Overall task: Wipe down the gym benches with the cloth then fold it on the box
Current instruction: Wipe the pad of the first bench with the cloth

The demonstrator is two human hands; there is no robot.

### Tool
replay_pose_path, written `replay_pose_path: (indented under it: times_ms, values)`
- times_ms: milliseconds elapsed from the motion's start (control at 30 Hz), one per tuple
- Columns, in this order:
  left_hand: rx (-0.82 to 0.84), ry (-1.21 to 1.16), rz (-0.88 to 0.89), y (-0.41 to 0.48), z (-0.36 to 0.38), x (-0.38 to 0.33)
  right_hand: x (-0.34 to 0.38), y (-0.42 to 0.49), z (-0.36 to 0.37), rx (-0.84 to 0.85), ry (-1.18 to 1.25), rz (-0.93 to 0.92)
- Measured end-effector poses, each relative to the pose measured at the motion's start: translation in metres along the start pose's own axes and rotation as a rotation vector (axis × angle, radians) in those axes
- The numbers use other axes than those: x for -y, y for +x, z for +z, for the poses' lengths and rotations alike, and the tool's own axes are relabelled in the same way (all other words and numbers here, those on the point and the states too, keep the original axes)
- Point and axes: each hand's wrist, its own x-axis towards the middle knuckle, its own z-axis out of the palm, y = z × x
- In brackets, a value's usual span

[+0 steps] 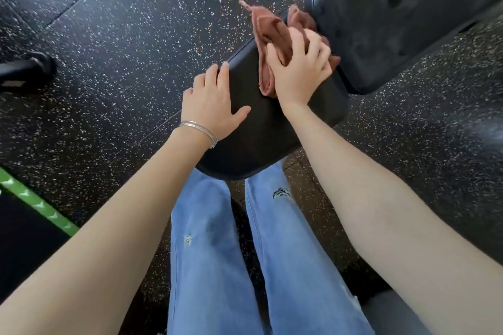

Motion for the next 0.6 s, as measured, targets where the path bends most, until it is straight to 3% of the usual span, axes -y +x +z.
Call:
replay_pose_path:
  times_ms: [167, 333, 467, 600]
  values:
    - [-0.02, 0.016, 0.018, 0.007, 0.002, -0.007, -0.042, -0.055, -0.013, 0.033, -0.058, -0.061]
    - [-0.032, 0.011, -0.044, 0.01, 0.006, -0.018, -0.017, 0.01, -0.002, 0.168, -0.09, -0.212]
    - [-0.043, 0.043, -0.05, 0.016, 0.006, -0.024, -0.017, 0.08, 0.002, 0.316, 0.054, -0.165]
    - [-0.072, 0.017, -0.087, 0.026, 0.007, -0.039, -0.053, 0.074, -0.011, 0.346, 0.048, -0.265]
